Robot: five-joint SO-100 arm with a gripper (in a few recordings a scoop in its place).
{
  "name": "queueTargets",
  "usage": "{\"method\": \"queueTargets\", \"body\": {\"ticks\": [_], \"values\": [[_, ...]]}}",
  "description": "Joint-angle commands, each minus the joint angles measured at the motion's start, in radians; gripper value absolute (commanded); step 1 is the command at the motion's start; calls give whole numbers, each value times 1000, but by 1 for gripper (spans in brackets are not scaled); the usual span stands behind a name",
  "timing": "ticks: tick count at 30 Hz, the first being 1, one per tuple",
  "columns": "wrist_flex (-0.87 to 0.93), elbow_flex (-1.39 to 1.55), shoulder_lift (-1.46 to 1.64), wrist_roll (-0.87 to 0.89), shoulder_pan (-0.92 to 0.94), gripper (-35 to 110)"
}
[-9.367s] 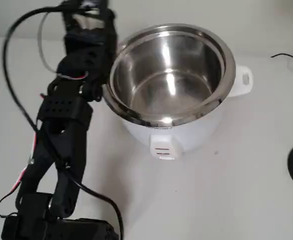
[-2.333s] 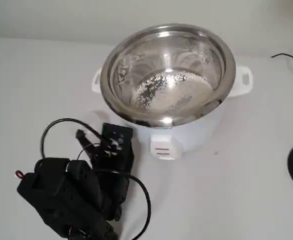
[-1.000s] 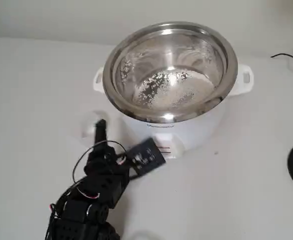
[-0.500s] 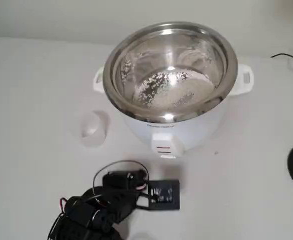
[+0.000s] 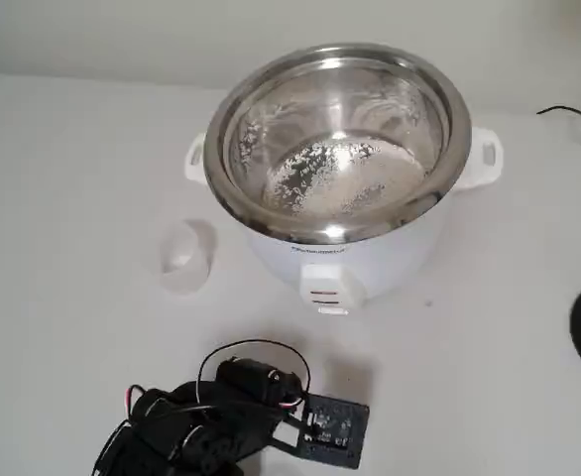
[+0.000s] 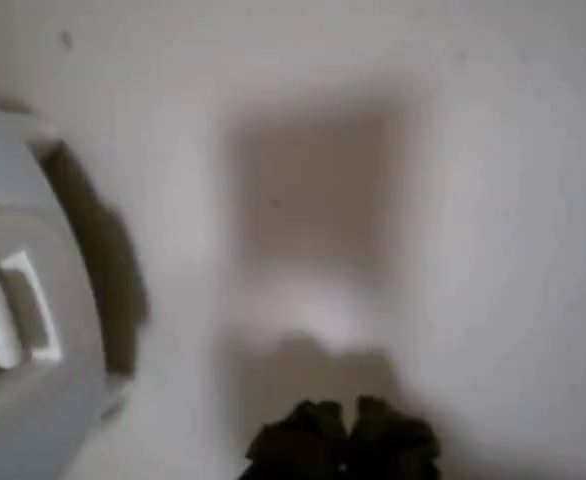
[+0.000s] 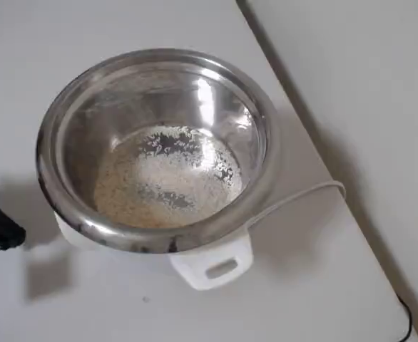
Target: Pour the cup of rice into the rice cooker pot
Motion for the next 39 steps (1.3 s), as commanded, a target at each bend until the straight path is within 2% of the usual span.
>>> {"method": "queueTargets", "body": {"ticks": [1, 32, 39], "values": [[8, -72, 2, 8, 21, 0], [11, -72, 2, 52, 87, 0], [32, -78, 2, 26, -6, 0]]}}
